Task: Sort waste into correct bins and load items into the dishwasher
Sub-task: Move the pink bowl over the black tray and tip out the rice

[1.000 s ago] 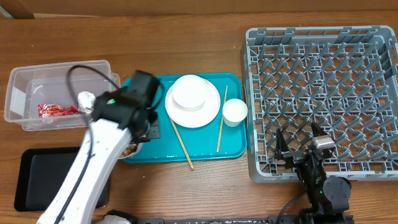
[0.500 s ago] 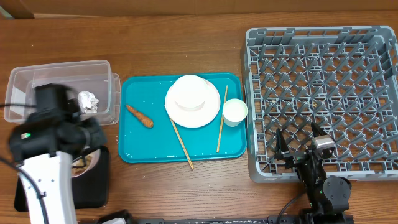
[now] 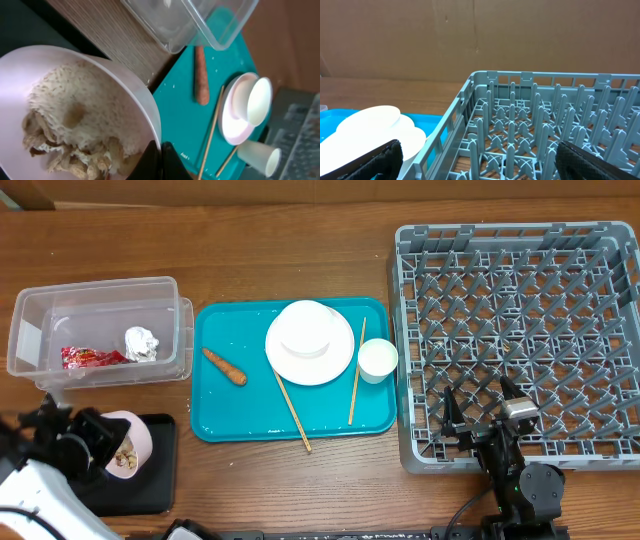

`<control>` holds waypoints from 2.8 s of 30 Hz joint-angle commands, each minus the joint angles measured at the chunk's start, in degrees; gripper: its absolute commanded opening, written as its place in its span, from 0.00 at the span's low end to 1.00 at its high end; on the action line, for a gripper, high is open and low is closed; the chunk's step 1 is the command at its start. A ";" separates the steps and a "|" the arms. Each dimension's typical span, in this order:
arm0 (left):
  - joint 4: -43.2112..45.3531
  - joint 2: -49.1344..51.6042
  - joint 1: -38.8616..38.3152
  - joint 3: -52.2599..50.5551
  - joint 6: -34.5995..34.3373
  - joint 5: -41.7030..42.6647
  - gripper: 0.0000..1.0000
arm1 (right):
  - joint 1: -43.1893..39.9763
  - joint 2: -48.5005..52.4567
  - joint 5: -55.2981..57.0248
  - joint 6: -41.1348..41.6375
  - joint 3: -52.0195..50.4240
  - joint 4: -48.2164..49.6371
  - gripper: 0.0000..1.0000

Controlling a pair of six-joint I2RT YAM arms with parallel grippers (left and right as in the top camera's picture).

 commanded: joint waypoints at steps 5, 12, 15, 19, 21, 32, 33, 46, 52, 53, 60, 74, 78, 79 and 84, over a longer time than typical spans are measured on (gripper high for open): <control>0.59 -0.90 13.03 -4.50 14.97 24.74 0.04 | -0.22 -0.68 -0.28 -0.20 -0.61 0.31 1.00; 0.33 -0.90 21.68 -5.53 17.14 32.44 0.04 | -0.22 -0.68 -0.28 -0.22 -0.61 0.28 1.00; -0.85 -0.85 23.89 -5.88 18.69 34.95 0.04 | -0.22 -0.68 -0.28 -0.20 -0.61 0.31 1.00; -2.56 -0.85 24.61 -6.01 20.92 34.75 0.04 | -0.22 -0.68 -0.28 -0.20 -0.61 0.28 1.00; -2.78 -0.83 24.61 -6.01 21.07 33.81 0.04 | -0.22 -0.68 -0.28 -0.20 -0.61 0.28 1.00; -1.99 -0.66 24.59 -6.10 29.20 38.95 0.04 | -0.22 -0.68 -0.28 -0.22 -0.61 0.28 1.00; -2.03 -0.46 24.59 -6.19 29.86 39.65 0.04 | -0.22 -0.68 -0.28 -0.20 -0.61 0.28 1.00; -3.08 8.61 24.59 -8.50 33.92 45.35 0.04 | -0.22 -0.68 -0.28 -0.20 -0.61 0.31 1.00; -9.90 10.12 24.59 -8.50 40.89 44.26 0.04 | -0.22 -0.68 -0.28 -0.20 -0.61 0.28 1.00; -10.95 10.12 24.59 -8.50 40.98 43.95 0.04 | -0.22 -0.68 -0.28 -0.20 -0.61 0.28 1.00; -10.88 10.12 24.59 -8.50 40.94 44.00 0.04 | -0.22 -0.68 -0.28 -0.20 -0.61 0.28 1.00; -5.73 10.38 24.59 -8.48 34.05 46.56 0.04 | -0.22 -0.68 -0.28 -0.20 -0.61 0.28 1.00; -11.82 10.25 24.59 -8.48 43.93 46.58 0.04 | -0.22 -0.68 -0.28 -0.20 -0.61 0.28 1.00; -11.47 10.45 24.59 -8.48 41.53 46.42 0.04 | -0.22 -0.68 -0.28 -0.20 -0.61 0.28 1.00; -10.10 10.45 24.59 -8.48 38.12 47.17 0.04 | -0.22 -0.68 -0.28 -0.20 -0.61 0.28 1.00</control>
